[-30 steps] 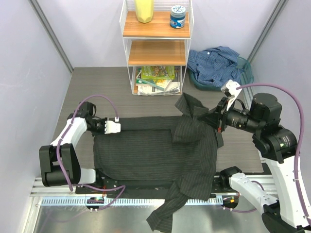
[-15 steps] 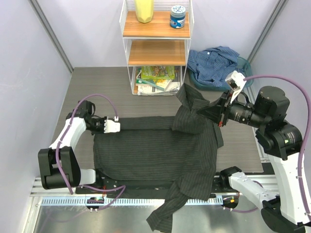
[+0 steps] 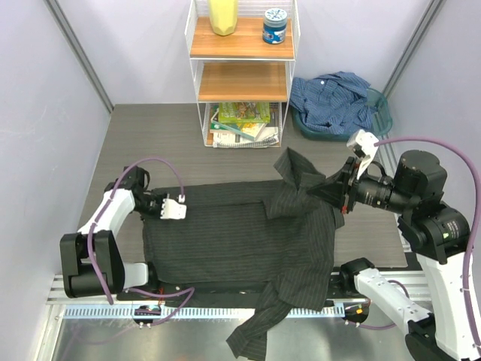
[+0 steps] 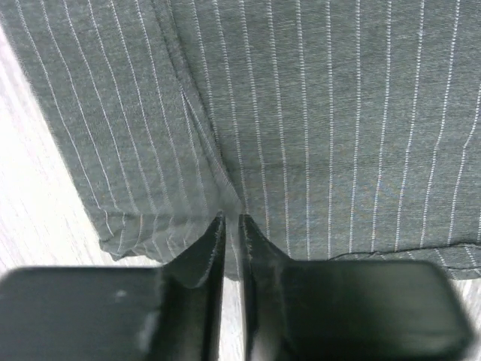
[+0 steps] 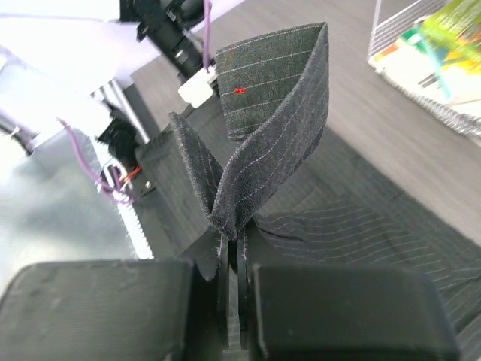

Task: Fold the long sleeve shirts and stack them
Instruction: Fold the shirt

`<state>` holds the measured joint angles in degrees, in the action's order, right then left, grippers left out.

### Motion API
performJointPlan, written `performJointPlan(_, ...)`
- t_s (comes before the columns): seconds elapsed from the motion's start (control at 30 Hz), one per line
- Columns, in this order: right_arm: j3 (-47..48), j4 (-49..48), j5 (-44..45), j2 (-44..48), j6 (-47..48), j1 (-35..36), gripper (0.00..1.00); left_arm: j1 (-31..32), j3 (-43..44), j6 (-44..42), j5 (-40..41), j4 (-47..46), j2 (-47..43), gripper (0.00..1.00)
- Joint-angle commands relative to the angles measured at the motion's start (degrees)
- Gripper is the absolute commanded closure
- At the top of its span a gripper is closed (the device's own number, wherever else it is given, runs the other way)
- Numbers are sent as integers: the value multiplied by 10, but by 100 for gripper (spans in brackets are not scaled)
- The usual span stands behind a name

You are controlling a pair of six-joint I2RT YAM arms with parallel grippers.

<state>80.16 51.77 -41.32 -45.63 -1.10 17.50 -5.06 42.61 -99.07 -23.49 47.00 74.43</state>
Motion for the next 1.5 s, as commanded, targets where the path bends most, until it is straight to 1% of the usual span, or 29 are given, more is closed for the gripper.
performJointPlan(0.0,-33,-8,-36,18,9,-1,98,-3,-6,-16,5,-3,2,76)
performJointPlan(0.07,-51,-23,-42,17,8,-1,99,-4,7,-10,2,8,-8,69)
performJointPlan(0.1,-54,-27,-45,12,8,-1,99,-4,17,-5,-4,32,-16,62)
performJointPlan(0.13,-59,-39,-47,7,8,-1,99,-3,46,9,-19,47,-24,58)
performJointPlan(0.17,-60,-44,-48,1,8,-1,99,-4,63,42,-50,60,-36,55)
performJointPlan(0.23,-58,-53,-47,-25,34,-1,99,-4,105,98,-88,91,-68,41)
performJointPlan(0.27,-57,-54,-49,-38,41,-1,99,-2,150,166,-104,99,-78,28)
performJointPlan(0.3,-57,-57,-52,-48,46,-1,98,-2,179,203,-140,112,-95,0)
performJointPlan(0.33,-59,-58,-57,-59,57,0,98,0,204,241,-156,128,-101,0)
performJointPlan(0.37,-61,-67,-67,-79,58,0,99,1,255,279,-176,142,-108,0)
performJointPlan(0.4,-63,-72,-71,-87,58,1,99,2,274,328,-216,153,-116,0)
performJointPlan(0.47,-74,-97,-80,-102,51,0,99,18,299,394,-241,136,-147,0)
performJointPlan(0.5,-79,-105,-87,-105,45,3,99,32,301,504,-237,104,-160,0)
performJointPlan(0.57,-90,-127,-95,-111,33,4,99,107,292,562,-163,25,-201,0)
performJointPlan(0.6,-92,-133,-103,-112,31,6,99,138,284,564,-132,16,-212,0)
performJointPlan(0.63,-97,-141,-106,-112,30,7,99,196,278,566,-85,1,-223,0)
performJointPlan(0.67,-98,-144,-107,-112,32,8,99,220,272,585,-62,-43,-240,0)
performJointPlan(0.7,-101,-148,-111,-108,39,10,99,240,267,595,-54,-50,-242,0)
performJointPlan(0.77,-106,-145,-105,-102,57,18,99,279,281,587,-80,-49,-233,0)
performJointPlan(0.83,-101,-126,-83,-97,113,44,98,309,317,580,-104,-30,-217,0)
performJointPlan(0.87,-98,-117,-76,-99,135,53,99,319,330,548,-131,-16,-204,0)
performJointPlan(0.93,-78,-89,-57,-111,188,81,99,369,355,547,-124,-9,-164,0)
performJointPlan(0.97,-72,-82,-51,-117,204,90,98,393,377,548,-85,-9,-151,0)
performJointPlan(1.0,-64,-77,-45,-119,230,97,98,446,382,549,-58,-16,-131,0)
performJointPlan(1.07,-58,-64,-22,-127,254,117,98,491,372,551,0,-70,-124,0)
performJointPlan(1.1,-52,-56,-18,-131,269,125,98,527,366,548,38,-88,-120,0)
performJointPlan(1.13,-50,-43,-10,-137,291,131,98,544,360,542,51,-109,-119,0)
performJointPlan(1.27,-49,-27,27,-141,337,175,98,625,338,526,93,-112,-110,0)
performJointPlan(1.47,-45,-11,51,-141,378,209,98,688,297,499,156,-163,-106,0)
